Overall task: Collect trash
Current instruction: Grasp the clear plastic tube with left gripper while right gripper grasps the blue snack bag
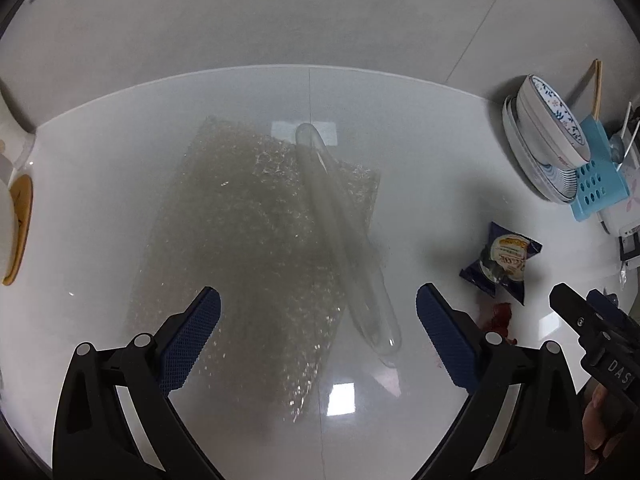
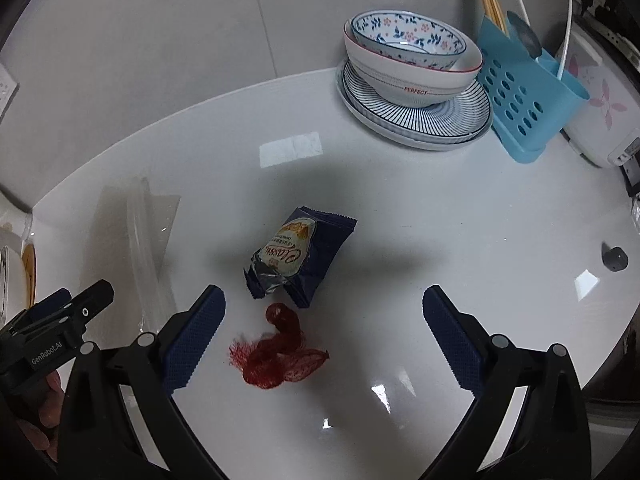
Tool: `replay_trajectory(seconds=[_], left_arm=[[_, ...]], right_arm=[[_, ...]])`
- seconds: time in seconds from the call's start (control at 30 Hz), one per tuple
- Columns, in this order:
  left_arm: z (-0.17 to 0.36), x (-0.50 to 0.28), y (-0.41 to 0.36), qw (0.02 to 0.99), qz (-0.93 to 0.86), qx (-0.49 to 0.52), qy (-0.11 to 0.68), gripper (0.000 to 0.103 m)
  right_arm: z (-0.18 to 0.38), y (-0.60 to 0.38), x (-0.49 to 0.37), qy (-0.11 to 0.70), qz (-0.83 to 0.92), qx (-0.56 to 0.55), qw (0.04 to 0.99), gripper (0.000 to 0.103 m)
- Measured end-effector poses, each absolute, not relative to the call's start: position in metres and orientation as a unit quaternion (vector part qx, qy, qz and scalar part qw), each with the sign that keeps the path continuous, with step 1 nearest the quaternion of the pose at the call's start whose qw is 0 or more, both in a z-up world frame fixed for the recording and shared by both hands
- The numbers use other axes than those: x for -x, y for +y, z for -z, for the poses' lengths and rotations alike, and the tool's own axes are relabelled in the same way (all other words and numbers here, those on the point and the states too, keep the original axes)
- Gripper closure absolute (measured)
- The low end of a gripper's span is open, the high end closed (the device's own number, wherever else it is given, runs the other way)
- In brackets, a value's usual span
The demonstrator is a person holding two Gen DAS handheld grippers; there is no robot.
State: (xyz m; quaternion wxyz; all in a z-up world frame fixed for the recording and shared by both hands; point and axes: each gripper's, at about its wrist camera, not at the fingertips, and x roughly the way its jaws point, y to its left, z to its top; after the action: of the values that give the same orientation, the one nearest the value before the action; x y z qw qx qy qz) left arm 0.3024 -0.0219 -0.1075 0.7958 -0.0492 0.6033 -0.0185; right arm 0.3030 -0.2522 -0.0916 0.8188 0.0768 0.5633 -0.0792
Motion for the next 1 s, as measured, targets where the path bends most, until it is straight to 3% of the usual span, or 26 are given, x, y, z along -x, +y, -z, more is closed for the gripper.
replay_trajectory(seconds=[0.4, 0.7, 0.87, 1.0], left_arm=[[0.159, -0.349, -0.019, 0.764, -0.001, 0.060, 0.643, 0.008], [0.169, -0.366, -0.031, 0.760, -0.016, 0.044, 0.649, 0.021], [0.165, -0.371, -0.038, 0.756, -0.022, 0.034, 0.653, 0.042], [0.159, -0.371, -0.043, 0.751, -0.032, 0.035, 0.659, 0.075]], right_arm=[[0.133, -0.263, -0.349, 0.594, 0.114, -0.159, 0.780, 0.014], [0.152, -0.266, -0.364, 0.609, 0.128, -0.185, 0.761, 0.029], [0.155, -0.265, -0.374, 0.614, 0.129, -0.183, 0.757, 0.038], [0.157, -0.266, -0.380, 0.618, 0.130, -0.185, 0.753, 0.050]])
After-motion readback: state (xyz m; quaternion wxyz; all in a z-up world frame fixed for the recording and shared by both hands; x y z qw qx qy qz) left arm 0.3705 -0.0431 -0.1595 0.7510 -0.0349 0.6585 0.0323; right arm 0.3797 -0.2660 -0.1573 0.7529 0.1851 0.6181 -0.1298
